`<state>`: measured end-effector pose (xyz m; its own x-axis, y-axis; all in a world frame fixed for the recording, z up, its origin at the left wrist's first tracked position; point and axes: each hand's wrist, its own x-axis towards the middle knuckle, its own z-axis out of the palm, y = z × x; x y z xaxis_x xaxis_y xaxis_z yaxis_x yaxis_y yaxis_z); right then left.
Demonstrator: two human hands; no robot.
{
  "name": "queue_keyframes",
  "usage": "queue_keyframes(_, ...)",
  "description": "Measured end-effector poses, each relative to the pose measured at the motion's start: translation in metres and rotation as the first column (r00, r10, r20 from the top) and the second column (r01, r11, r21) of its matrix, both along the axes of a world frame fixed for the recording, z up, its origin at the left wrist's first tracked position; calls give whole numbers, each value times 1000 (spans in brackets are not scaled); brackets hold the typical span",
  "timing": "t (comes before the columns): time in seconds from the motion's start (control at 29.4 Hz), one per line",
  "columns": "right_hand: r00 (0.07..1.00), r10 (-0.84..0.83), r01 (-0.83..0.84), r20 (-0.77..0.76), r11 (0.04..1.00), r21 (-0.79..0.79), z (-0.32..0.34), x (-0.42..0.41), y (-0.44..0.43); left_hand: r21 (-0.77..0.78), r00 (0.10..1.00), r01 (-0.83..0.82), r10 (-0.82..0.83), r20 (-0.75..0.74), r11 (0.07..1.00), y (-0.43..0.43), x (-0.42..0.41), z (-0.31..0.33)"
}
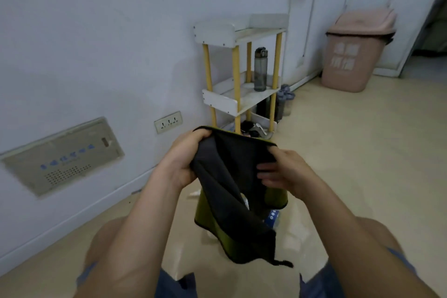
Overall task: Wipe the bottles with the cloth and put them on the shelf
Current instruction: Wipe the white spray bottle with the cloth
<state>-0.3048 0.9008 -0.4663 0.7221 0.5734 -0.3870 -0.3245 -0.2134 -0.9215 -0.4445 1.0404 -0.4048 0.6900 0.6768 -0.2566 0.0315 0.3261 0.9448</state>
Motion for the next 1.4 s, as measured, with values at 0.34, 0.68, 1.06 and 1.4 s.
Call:
queue_keyframes(0.34,991,38,22,-128,900,434,26,-28,-3,99,877,467,-446,-177,879,-48,-14,14)
queue_keyframes(0.68,821,494,-545,288,827,136,65,15,3,431,903,377,-429,26,820,15,23,-36)
queue_keyframes(1.06,785,612,-619,-94,775,-126,-39,67,-8,-28,876,478,-474,92,878,41,77,-112)
queue_keyframes(1.4,755,118,102,-645,950,294,-174,38,-20,-120,532,704,-632,-564,700,11,60,-292)
